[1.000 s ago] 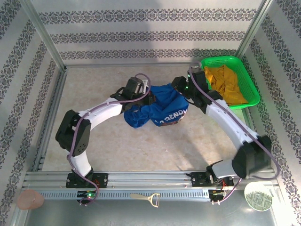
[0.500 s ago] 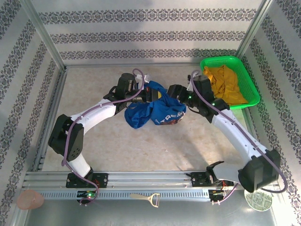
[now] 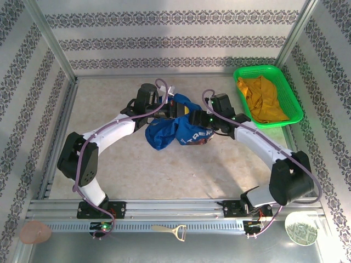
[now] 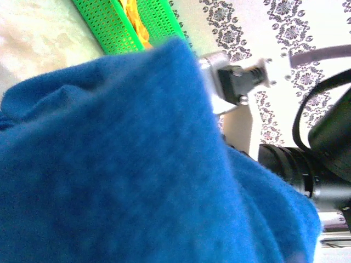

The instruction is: Fold the inside-out t-shirt

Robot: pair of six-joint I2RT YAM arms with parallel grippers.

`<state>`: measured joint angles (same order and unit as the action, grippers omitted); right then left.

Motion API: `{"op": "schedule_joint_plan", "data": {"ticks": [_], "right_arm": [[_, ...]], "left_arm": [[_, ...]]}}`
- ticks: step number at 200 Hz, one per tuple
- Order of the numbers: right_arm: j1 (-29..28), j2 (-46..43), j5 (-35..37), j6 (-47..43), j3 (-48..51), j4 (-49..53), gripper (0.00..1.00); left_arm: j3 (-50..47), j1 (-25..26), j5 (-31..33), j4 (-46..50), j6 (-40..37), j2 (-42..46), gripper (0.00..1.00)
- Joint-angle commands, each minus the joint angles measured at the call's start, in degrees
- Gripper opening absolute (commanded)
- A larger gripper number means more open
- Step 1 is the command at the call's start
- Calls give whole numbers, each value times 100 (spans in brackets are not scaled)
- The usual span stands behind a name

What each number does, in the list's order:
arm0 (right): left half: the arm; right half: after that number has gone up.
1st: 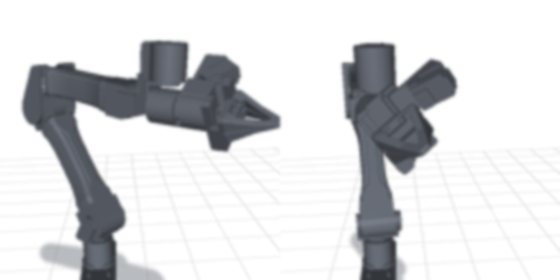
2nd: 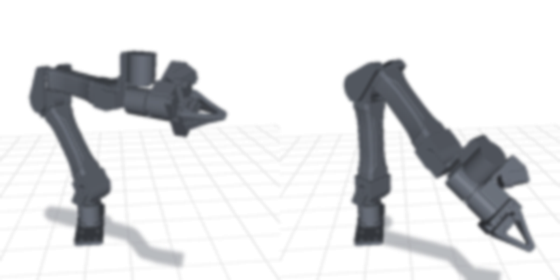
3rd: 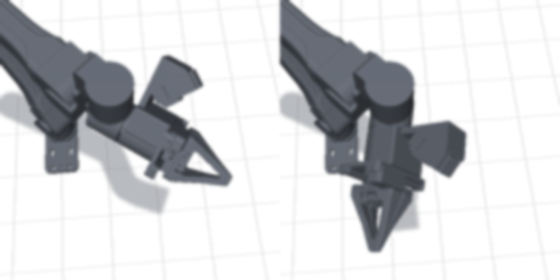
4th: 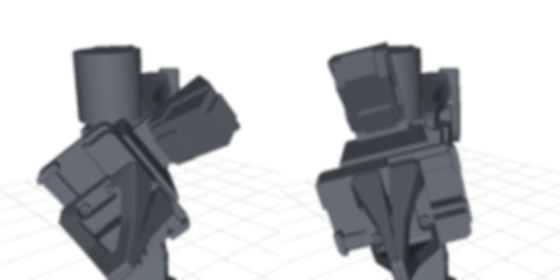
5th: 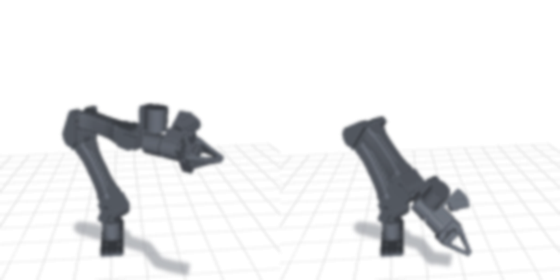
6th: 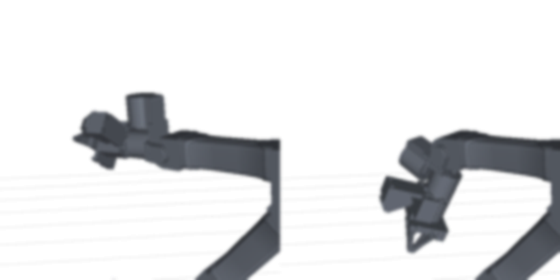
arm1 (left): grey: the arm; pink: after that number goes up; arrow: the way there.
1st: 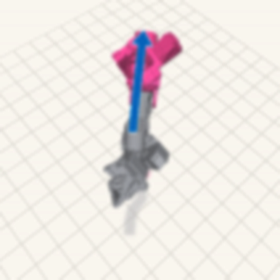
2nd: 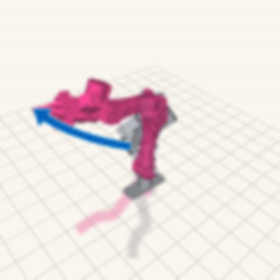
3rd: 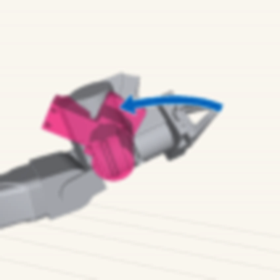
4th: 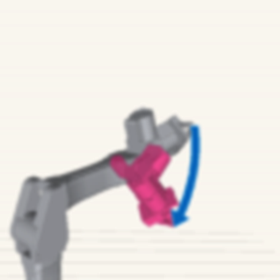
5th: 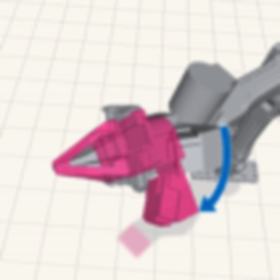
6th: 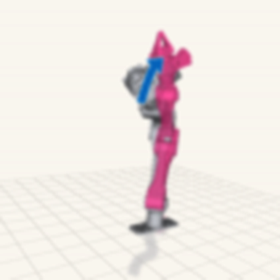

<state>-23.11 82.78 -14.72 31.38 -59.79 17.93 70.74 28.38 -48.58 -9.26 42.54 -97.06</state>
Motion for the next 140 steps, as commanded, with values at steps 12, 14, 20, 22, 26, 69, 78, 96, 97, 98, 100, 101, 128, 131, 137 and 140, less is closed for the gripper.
{"op": "schedule_joint_plan", "data": {"ticks": [12, 14, 20, 22, 26, 69, 78, 96, 97, 98, 100, 101, 128, 131, 137, 140], "right_arm": [[25, 351, -186, -293, -439, -189, 44], [26, 356, -193, -297, -451, -186, 41], [47, 362, -221, -329, -480, -185, 31], [50, 361, -227, -331, -485, -185, 30], [65, 346, -251, -341, -482, -185, 23], [285, -296, -696, -337, -324, 52, 0], [328, -496, -844, -282, -276, 109, 0], [377, -883, -1192, -125, -185, 165, 0], [377, -902, -1214, -119, -184, 166, 0], [378, -921, -1233, -104, -179, 162, 0], [378, -957, -1281, -72, -177, 159, 0], [378, -974, -1306, -58, -171, 158, 0], [327, -1299, -2036, 555, 36, -439, 0], [307, -1312, -2142, 636, 76, -581, 0], [270, -1328, -2280, 802, 181, -881, 0], [256, -1334, -2358, 895, 211, -1023, 0]], "left_arm": [[206, -65, -392, -155, 60, 20, 0], [200, -68, -401, -160, 61, 20, 0], [180, -77, -435, -186, 77, 13, 0], [167, -78, -449, -200, 89, 14, 0], [147, -91, -463, -239, 113, 20, 0], [-481, -521, -181, -972, 670, 142, 0], [-579, -616, -43, -919, 653, 152, 0], [-589, -759, 111, -746, 588, 56, 0], [-584, -766, 111, -741, 584, 47, 0], [-581, -774, 112, -738, 582, 42, 0], [-569, -782, 114, -721, 565, 15, 0], [-561, -782, 117, -711, 563, 4, 0], [-302, -796, 458, -170, 315, -358, 13], [-276, -795, 538, -112, 287, -394, 16], [-239, -798, 684, -33, 251, -466, 23], [-230, -799, 749, -17, 229, -498, 26]]}}
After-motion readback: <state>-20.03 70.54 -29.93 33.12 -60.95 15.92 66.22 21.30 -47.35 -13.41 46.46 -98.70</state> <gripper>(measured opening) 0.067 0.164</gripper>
